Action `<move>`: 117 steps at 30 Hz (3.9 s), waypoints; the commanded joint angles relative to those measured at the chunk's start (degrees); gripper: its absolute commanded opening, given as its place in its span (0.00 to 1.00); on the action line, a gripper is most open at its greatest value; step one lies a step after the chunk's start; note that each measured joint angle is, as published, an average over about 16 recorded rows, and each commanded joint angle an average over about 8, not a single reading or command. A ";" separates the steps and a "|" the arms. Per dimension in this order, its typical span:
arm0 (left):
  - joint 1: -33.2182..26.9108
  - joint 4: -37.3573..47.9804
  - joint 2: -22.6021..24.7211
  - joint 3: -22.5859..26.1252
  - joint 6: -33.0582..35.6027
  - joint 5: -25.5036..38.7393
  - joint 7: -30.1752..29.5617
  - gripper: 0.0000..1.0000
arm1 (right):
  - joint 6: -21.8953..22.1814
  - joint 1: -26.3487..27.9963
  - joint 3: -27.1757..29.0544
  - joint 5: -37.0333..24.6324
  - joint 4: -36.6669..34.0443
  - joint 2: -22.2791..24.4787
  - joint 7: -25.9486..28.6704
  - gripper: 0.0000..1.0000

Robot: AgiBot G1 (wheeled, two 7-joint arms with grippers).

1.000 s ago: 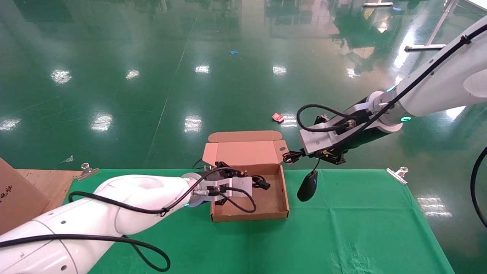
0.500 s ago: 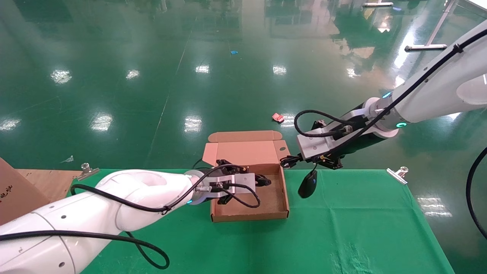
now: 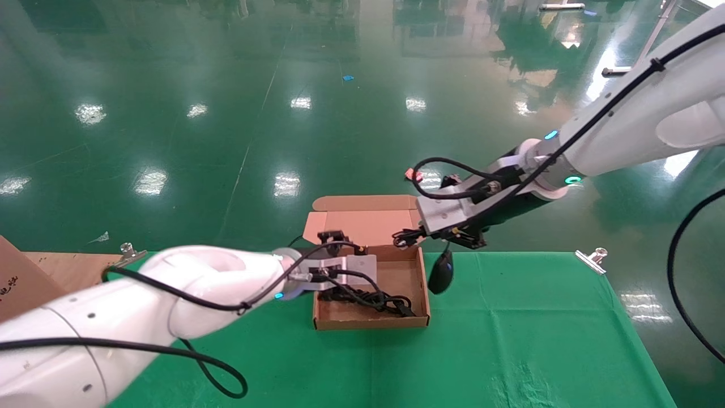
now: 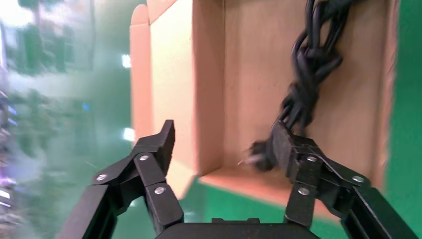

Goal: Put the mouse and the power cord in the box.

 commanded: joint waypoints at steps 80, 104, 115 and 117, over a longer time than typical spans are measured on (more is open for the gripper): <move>-1.55 -1.17 -33.12 -18.79 24.78 -40.88 48.16 1.00 | 34.86 -16.29 -25.16 7.92 22.61 -0.32 17.48 1.00; 11.13 -14.25 -36.49 -37.95 38.27 -49.62 34.62 1.00 | 17.41 -30.06 -2.39 25.66 36.13 15.07 26.17 1.00; 17.37 -20.69 -38.15 -47.38 44.90 -53.92 27.96 1.00 | 8.62 -37.01 9.08 34.63 43.11 23.00 30.53 1.00; 18.54 -21.89 -38.46 -49.14 46.14 -54.72 26.73 1.00 | 6.99 -38.31 11.21 36.30 44.41 24.48 31.34 1.00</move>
